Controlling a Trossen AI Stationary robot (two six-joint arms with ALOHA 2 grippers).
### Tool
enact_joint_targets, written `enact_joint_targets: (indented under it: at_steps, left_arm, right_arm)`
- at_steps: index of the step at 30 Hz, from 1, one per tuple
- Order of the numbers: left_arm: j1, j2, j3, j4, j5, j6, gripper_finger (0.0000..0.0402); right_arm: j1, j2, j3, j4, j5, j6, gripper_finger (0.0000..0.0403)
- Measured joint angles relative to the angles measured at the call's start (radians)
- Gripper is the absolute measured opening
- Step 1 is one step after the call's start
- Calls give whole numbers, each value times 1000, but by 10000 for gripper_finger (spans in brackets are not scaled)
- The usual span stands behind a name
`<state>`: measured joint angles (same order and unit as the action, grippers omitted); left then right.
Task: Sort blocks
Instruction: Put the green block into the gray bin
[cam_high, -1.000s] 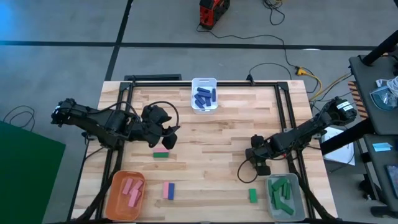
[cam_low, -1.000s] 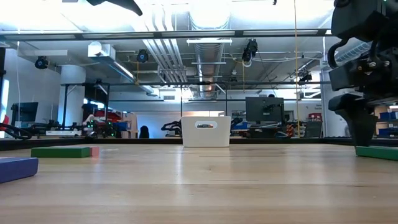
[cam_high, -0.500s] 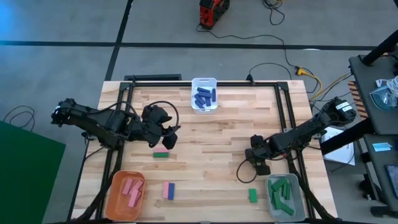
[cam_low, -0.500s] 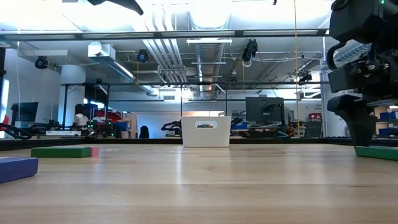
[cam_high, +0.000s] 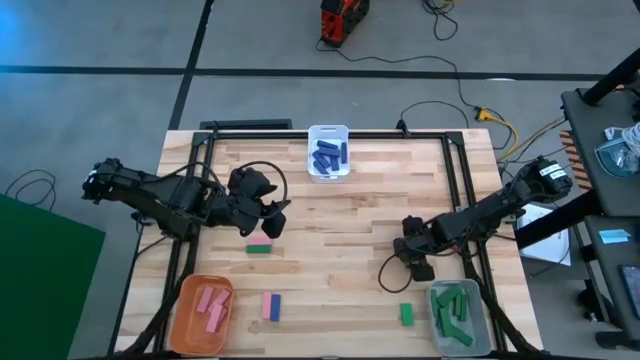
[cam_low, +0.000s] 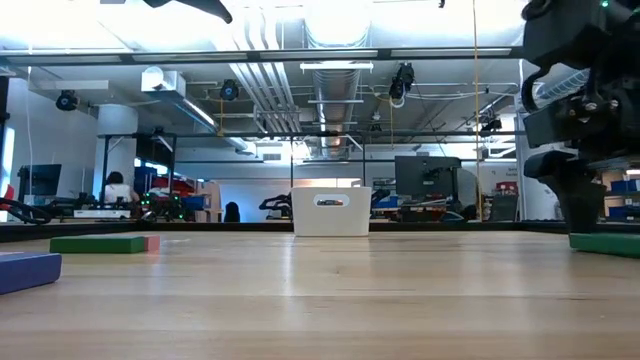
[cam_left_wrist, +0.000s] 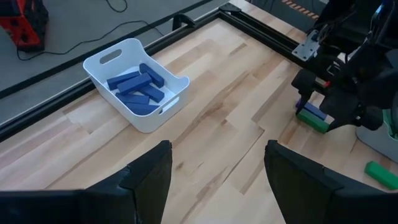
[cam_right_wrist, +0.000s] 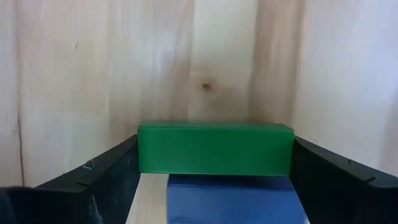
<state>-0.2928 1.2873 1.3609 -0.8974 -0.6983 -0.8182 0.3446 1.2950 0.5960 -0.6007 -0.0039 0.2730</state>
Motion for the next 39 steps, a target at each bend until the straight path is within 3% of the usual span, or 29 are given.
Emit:
enact_joint_targets:
  at_steps: [8, 24, 31, 39]
  left_arm:
    - [0, 0, 0, 9, -1, 47, 231]
    - [23, 0, 0, 74, -2, 182, 231]
    - [23, 0, 0, 87, -2, 200, 231]
    - [22, 0, 0, 92, -2, 208, 231]
  right_arm:
    - [-18, -6, 128, -133, 21, -9, 344]
    - [57, -89, 464, -414, -23, 201, 344]
    - [217, -89, 552, -451, -23, 355, 344]
    - [505, -89, 559, -448, -32, 659, 344]
